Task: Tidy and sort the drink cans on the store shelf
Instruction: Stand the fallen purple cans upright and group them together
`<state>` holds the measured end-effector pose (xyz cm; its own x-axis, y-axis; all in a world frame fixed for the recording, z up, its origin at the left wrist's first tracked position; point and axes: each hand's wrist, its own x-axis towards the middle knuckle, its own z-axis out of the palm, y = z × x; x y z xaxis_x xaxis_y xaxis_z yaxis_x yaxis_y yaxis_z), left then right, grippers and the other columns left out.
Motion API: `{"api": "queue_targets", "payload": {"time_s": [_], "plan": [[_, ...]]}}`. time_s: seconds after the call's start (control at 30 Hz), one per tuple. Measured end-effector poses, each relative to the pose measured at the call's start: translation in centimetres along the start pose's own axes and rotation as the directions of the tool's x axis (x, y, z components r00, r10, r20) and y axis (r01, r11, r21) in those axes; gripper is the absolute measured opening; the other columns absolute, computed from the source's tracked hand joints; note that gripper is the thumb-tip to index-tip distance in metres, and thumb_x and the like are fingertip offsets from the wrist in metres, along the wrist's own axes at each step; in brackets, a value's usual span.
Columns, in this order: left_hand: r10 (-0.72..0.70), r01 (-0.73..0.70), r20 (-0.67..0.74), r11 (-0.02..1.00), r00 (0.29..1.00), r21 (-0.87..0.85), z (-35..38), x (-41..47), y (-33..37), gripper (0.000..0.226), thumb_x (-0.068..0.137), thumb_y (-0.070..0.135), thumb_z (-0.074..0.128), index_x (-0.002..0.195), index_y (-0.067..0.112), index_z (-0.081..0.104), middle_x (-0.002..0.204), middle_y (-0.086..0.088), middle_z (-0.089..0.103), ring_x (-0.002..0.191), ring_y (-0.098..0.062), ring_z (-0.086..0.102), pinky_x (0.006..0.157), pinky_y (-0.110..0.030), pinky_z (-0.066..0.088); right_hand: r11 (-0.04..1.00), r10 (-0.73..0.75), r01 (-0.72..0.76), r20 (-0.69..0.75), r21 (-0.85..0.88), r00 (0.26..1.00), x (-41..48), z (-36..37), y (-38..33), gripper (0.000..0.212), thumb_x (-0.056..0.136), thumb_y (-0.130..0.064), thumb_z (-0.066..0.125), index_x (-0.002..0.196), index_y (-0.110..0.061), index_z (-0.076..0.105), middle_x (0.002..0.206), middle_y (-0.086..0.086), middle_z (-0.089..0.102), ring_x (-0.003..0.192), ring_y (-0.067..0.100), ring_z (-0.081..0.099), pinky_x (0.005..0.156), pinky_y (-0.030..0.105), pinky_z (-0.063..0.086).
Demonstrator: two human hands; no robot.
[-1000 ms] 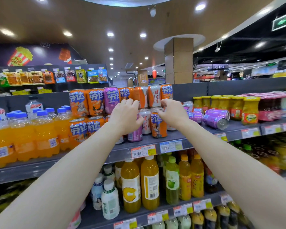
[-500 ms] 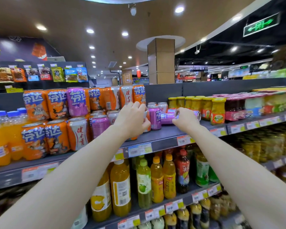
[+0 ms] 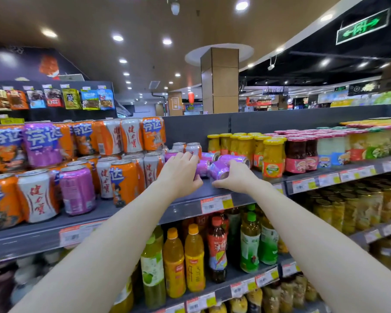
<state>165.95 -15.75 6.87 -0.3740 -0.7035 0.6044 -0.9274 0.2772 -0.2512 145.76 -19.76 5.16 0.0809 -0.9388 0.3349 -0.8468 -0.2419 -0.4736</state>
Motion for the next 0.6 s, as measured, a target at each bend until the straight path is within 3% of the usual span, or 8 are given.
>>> {"api": "queue_targets", "payload": {"time_s": [0.1,0.2,0.37,0.43,0.6], "plan": [[0.001,-0.002,0.021,0.999,1.0,0.044,1.4,1.4,1.1,0.041,0.085,0.033,0.058,0.119,0.01,0.058,0.114,-0.009,0.063,0.103,-0.03,0.057,0.083,-0.038,0.044,0.997,-0.064,0.065,-0.017,0.03,0.998,0.7,0.7,0.8,0.072,0.07,-0.045,0.083,0.126,-0.013,0.05,0.115,0.007,0.059,0.1,0.023,0.058,0.082,0.04,0.057],[-0.012,0.011,0.039,0.999,0.999,0.034,2.7,2.4,2.0,0.051,0.083,0.037,0.062,0.127,0.011,0.057,0.121,-0.009,0.062,0.106,-0.03,0.057,0.087,-0.04,0.047,0.985,-0.113,0.117,-0.038,0.129,0.993,1.4,0.5,1.7,0.068,0.069,-0.038,0.084,0.123,-0.015,0.05,0.114,0.005,0.06,0.1,0.02,0.059,0.08,0.038,0.056],[-0.069,0.07,0.026,0.997,0.997,-0.033,3.8,3.3,3.1,0.067,0.081,0.047,0.071,0.136,0.014,0.05,0.129,-0.007,0.061,0.111,-0.03,0.058,0.09,-0.042,0.049,0.941,-0.13,0.159,-0.112,0.3,0.985,2.6,-0.6,2.8,0.072,0.066,-0.042,0.082,0.126,-0.02,0.049,0.107,-0.003,0.06,0.099,0.019,0.062,0.083,0.037,0.058],[-0.106,0.108,0.026,0.99,0.994,-0.086,4.0,3.7,3.3,0.074,0.08,0.054,0.072,0.14,0.015,0.048,0.133,-0.006,0.06,0.115,-0.031,0.058,0.093,-0.044,0.049,0.904,-0.141,0.185,-0.141,0.385,0.98,3.0,-0.7,2.8,0.07,0.064,-0.043,0.081,0.124,-0.023,0.052,0.11,-0.004,0.065,0.102,0.019,0.065,0.086,0.039,0.059],[-0.287,0.264,-0.003,0.883,0.958,-0.389,3.8,4.0,4.2,0.069,0.073,0.061,0.077,0.126,0.023,0.054,0.116,0.004,0.066,0.103,-0.019,0.063,0.084,-0.042,0.055,0.799,-0.191,0.257,-0.175,0.544,0.966,3.7,-0.3,2.1,0.065,0.07,-0.033,0.084,0.126,-0.025,0.054,0.114,-0.006,0.066,0.104,0.012,0.064,0.078,0.023,0.054]]}}
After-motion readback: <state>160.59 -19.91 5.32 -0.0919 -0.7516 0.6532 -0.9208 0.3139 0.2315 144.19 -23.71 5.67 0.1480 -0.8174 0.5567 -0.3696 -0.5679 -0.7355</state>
